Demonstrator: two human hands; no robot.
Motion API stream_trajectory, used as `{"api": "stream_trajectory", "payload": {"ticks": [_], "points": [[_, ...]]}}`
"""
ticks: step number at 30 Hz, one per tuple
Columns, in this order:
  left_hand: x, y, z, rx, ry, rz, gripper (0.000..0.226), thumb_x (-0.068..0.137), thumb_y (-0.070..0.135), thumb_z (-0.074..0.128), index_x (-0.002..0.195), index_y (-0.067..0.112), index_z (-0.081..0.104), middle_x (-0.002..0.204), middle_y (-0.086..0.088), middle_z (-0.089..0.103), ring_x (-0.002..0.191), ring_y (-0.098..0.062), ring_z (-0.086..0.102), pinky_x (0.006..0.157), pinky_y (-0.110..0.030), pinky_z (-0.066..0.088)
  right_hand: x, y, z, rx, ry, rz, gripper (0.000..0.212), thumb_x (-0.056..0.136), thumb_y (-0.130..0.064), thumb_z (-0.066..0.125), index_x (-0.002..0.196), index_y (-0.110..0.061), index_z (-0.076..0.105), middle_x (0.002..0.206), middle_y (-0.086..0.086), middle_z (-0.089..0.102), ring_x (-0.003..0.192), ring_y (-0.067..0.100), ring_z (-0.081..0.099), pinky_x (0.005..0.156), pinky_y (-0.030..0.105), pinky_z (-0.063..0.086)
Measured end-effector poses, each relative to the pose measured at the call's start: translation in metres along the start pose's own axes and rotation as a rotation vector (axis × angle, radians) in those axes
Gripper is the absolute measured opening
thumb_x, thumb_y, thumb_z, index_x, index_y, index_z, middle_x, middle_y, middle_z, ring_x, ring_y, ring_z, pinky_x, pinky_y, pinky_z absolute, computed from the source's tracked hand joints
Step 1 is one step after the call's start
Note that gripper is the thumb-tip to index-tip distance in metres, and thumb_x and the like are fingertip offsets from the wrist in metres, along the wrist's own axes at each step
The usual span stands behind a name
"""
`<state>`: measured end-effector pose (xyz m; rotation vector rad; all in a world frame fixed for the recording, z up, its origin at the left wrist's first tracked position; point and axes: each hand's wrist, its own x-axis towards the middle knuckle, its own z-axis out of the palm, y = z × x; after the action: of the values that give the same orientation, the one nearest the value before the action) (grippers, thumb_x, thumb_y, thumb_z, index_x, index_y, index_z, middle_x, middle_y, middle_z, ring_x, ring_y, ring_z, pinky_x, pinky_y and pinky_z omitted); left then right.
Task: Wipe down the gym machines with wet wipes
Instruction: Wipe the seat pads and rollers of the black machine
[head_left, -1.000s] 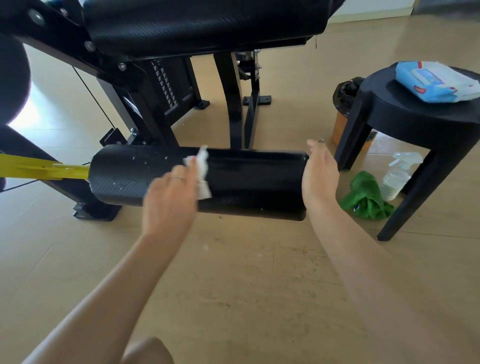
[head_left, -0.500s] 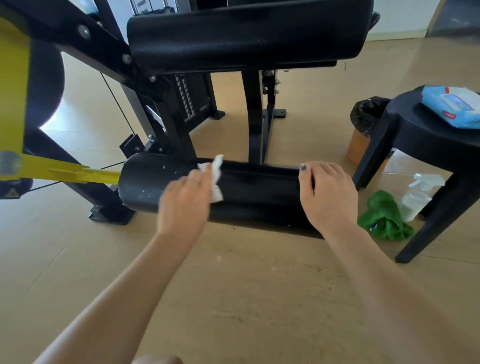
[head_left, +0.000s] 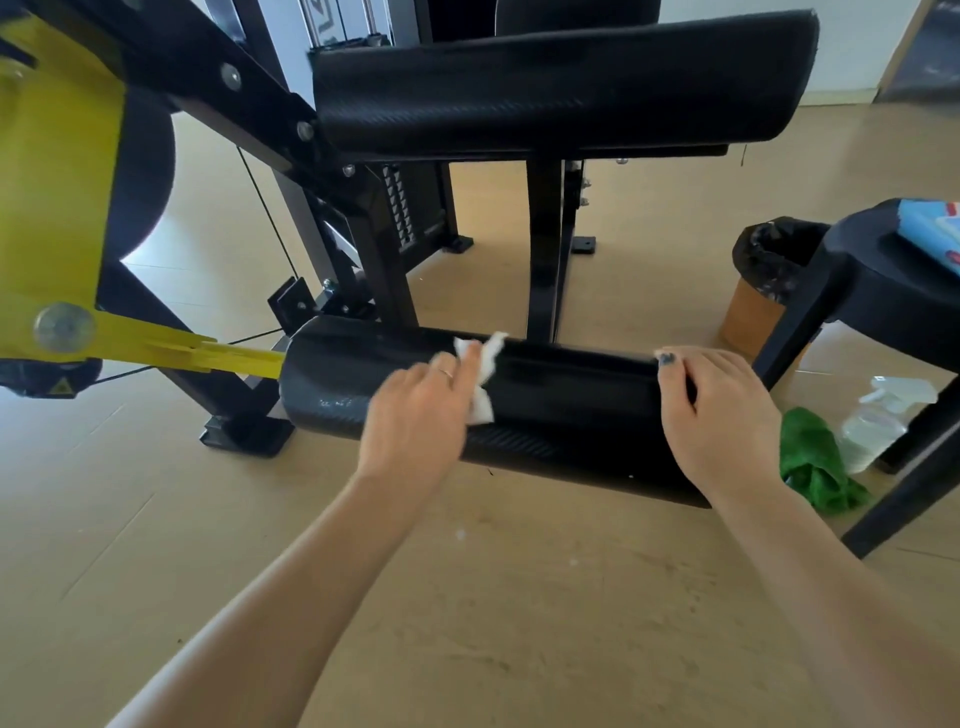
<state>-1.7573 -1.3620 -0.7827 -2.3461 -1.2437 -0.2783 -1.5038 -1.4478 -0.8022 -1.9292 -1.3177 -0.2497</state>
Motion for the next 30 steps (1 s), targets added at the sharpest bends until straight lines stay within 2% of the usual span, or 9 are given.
{"api": "stream_trajectory", "payload": {"ticks": [4, 6, 11, 14, 18, 21, 24, 26, 30], "points": [[0.027, -0.097, 0.003, 0.136, -0.217, -0.418, 0.033, 0.097, 0.010, 0.046, 0.128, 0.014, 0.057, 0.104, -0.011, 0.061, 0.091, -0.032, 0.067, 0.071, -0.037, 0.052, -0.001, -0.004, 0.000, -0.006, 0.016, 0.007, 0.034, 0.106, -0.025, 0.046, 0.108, -0.010, 0.076, 0.110, 0.002, 0.075, 0.111, 0.022, 0.063, 0.089, 0.038, 0.051], [0.032, -0.118, 0.005, 0.120, -0.299, -0.493, 0.032, 0.095, 0.008, 0.049, 0.126, 0.014, 0.058, 0.108, -0.012, 0.060, 0.098, -0.035, 0.066, 0.074, -0.037, 0.053, -0.002, -0.006, -0.001, -0.017, 0.034, 0.011, 0.031, 0.105, -0.025, 0.048, 0.107, -0.012, 0.076, 0.109, 0.000, 0.076, 0.109, 0.021, 0.063, 0.088, 0.036, 0.049], [0.058, -0.018, -0.024, -0.022, -0.237, -0.051, 0.054, 0.095, 0.006, 0.050, 0.143, 0.031, 0.046, 0.112, -0.006, 0.058, 0.093, -0.028, 0.064, 0.063, -0.036, 0.043, -0.002, -0.008, -0.002, -0.018, 0.057, 0.009, 0.028, 0.105, -0.025, 0.050, 0.105, -0.015, 0.077, 0.106, -0.002, 0.076, 0.106, 0.017, 0.063, 0.086, 0.033, 0.049], [0.069, 0.017, -0.035, -0.085, -0.217, 0.144, 0.037, 0.095, 0.010, 0.051, 0.129, 0.022, 0.055, 0.096, -0.001, 0.050, 0.079, -0.024, 0.055, 0.061, -0.036, 0.043, -0.001, -0.006, -0.002, -0.010, 0.030, 0.010, 0.030, 0.105, -0.025, 0.049, 0.108, -0.015, 0.076, 0.109, -0.003, 0.076, 0.109, 0.016, 0.062, 0.088, 0.030, 0.045], [0.060, -0.064, -0.011, 0.026, -0.293, -0.100, 0.033, 0.103, 0.029, 0.046, 0.134, 0.026, 0.055, 0.091, 0.000, 0.045, 0.092, -0.029, 0.064, 0.063, -0.036, 0.043, 0.000, -0.003, -0.003, 0.028, 0.011, 0.013, 0.029, 0.105, -0.025, 0.049, 0.109, -0.015, 0.076, 0.111, -0.003, 0.075, 0.111, 0.014, 0.060, 0.090, 0.027, 0.041], [0.027, -0.140, 0.009, 0.093, -0.355, -0.399, 0.043, 0.099, 0.014, 0.047, 0.139, 0.028, 0.049, 0.092, -0.004, 0.050, 0.098, -0.034, 0.064, 0.067, -0.037, 0.047, -0.001, -0.005, -0.001, 0.052, 0.030, 0.048, 0.028, 0.104, -0.025, 0.050, 0.105, -0.017, 0.077, 0.109, -0.005, 0.075, 0.110, 0.012, 0.059, 0.088, 0.024, 0.041], [0.005, -0.142, 0.021, 0.063, -0.348, -0.591, 0.034, 0.094, 0.005, 0.047, 0.127, 0.013, 0.052, 0.106, -0.013, 0.061, 0.098, -0.038, 0.065, 0.067, -0.039, 0.050, 0.000, -0.006, -0.002, 0.088, 0.028, 0.093, 0.029, 0.105, -0.027, 0.049, 0.103, -0.019, 0.077, 0.109, -0.007, 0.075, 0.112, 0.011, 0.058, 0.085, 0.023, 0.040], [0.002, -0.112, 0.021, -0.007, -0.221, -0.572, 0.041, 0.093, 0.002, 0.046, 0.131, 0.014, 0.047, 0.107, -0.015, 0.060, 0.089, -0.040, 0.066, 0.059, -0.039, 0.044, 0.000, -0.005, -0.002, 0.110, 0.010, 0.097, 0.029, 0.105, -0.027, 0.049, 0.102, -0.019, 0.077, 0.110, -0.008, 0.075, 0.114, 0.012, 0.058, 0.085, 0.024, 0.039], [-0.007, -0.012, -0.001, -0.160, -0.042, -0.278, 0.054, 0.091, 0.006, 0.052, 0.142, 0.016, 0.040, 0.102, -0.007, 0.059, 0.077, -0.029, 0.065, 0.054, -0.035, 0.038, 0.002, -0.002, -0.002, 0.146, -0.022, 0.120, 0.031, 0.105, -0.028, 0.047, 0.100, -0.017, 0.076, 0.110, -0.008, 0.075, 0.115, 0.016, 0.060, 0.083, 0.026, 0.040]]}}
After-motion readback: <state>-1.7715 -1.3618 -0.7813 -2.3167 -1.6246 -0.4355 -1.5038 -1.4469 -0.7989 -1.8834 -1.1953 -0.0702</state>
